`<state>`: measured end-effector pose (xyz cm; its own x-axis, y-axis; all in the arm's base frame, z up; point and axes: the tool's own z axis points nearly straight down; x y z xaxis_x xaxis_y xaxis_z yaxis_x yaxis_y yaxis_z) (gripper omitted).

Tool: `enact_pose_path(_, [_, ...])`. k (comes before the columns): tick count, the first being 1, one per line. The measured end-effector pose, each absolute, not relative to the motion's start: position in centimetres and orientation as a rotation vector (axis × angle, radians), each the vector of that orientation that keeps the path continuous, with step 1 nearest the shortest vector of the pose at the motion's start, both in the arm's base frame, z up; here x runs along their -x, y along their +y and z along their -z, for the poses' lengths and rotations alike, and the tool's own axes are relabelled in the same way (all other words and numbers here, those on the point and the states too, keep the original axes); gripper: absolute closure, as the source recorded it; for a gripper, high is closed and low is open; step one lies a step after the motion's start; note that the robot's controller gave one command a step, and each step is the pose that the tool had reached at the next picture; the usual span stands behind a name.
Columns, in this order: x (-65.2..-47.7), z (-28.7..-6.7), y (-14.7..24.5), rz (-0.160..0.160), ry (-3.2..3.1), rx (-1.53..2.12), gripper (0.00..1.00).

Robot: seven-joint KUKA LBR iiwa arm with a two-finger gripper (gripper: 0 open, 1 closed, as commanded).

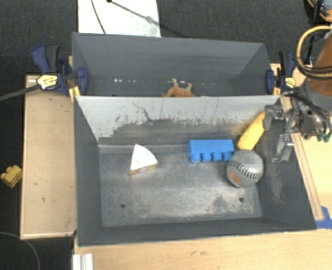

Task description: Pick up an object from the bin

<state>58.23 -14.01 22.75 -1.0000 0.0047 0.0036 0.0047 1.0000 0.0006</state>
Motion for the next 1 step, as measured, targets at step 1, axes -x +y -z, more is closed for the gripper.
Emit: enact_pose_path(1, [-58.26, -23.05, -13.97, 0.0, -3.141, 0.005, 0.0])
